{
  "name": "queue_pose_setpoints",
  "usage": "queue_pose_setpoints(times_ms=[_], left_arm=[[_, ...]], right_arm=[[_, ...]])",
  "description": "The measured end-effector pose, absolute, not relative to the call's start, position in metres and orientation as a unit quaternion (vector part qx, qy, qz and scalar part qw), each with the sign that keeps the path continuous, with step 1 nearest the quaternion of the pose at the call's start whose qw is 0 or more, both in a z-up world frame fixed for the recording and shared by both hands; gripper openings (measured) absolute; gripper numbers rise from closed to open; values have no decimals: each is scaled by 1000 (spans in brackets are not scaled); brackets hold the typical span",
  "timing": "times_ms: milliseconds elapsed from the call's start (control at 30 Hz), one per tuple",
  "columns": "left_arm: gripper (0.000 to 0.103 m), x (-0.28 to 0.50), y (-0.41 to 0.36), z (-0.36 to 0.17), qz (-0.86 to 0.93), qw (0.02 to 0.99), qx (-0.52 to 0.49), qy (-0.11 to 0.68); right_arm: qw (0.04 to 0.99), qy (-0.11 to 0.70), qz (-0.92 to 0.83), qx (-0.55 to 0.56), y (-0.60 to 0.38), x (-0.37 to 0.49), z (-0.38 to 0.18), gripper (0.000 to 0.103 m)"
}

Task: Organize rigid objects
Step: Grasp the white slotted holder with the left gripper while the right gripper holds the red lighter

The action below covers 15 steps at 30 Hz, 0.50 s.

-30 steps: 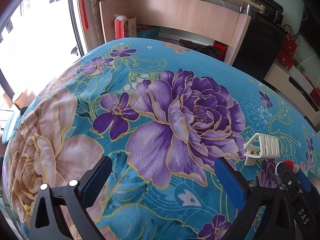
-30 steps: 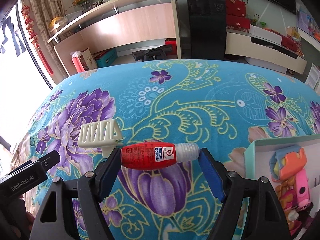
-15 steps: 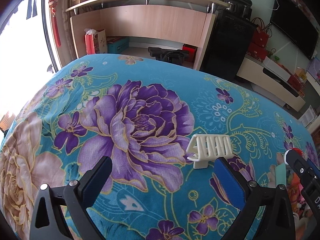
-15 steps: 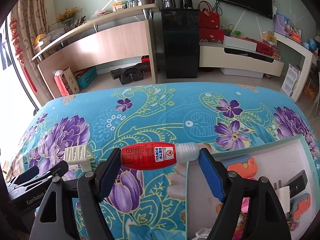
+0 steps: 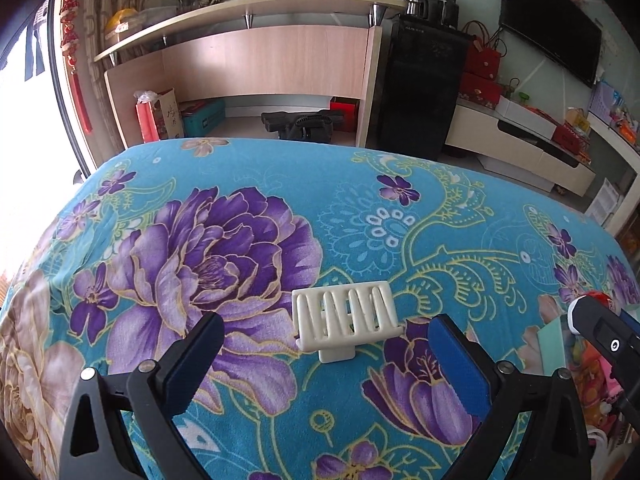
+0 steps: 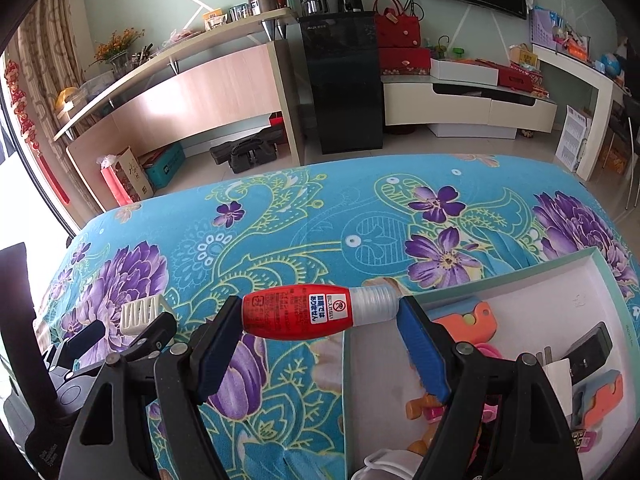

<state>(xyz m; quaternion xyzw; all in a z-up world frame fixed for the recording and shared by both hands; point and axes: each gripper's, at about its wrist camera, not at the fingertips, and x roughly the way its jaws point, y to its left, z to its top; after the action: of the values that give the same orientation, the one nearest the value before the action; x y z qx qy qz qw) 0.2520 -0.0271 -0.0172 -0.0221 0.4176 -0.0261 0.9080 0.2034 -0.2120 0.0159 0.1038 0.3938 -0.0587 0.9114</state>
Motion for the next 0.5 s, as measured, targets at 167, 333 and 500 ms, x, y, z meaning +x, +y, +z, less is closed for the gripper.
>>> queue_pose_setpoints(times_ms=[167, 333, 500], left_arm=[[96, 255, -29, -20, -22, 909, -13, 415], [83, 256, -28, -23, -22, 908, -11, 418], [53, 256, -27, -23, -34, 907, -18, 419]], right_arm=[[911, 396, -56, 103, -211, 204, 15, 79], [911, 395, -54, 103, -210, 203, 16, 79], [911, 396, -53, 104, -211, 204, 16, 79]])
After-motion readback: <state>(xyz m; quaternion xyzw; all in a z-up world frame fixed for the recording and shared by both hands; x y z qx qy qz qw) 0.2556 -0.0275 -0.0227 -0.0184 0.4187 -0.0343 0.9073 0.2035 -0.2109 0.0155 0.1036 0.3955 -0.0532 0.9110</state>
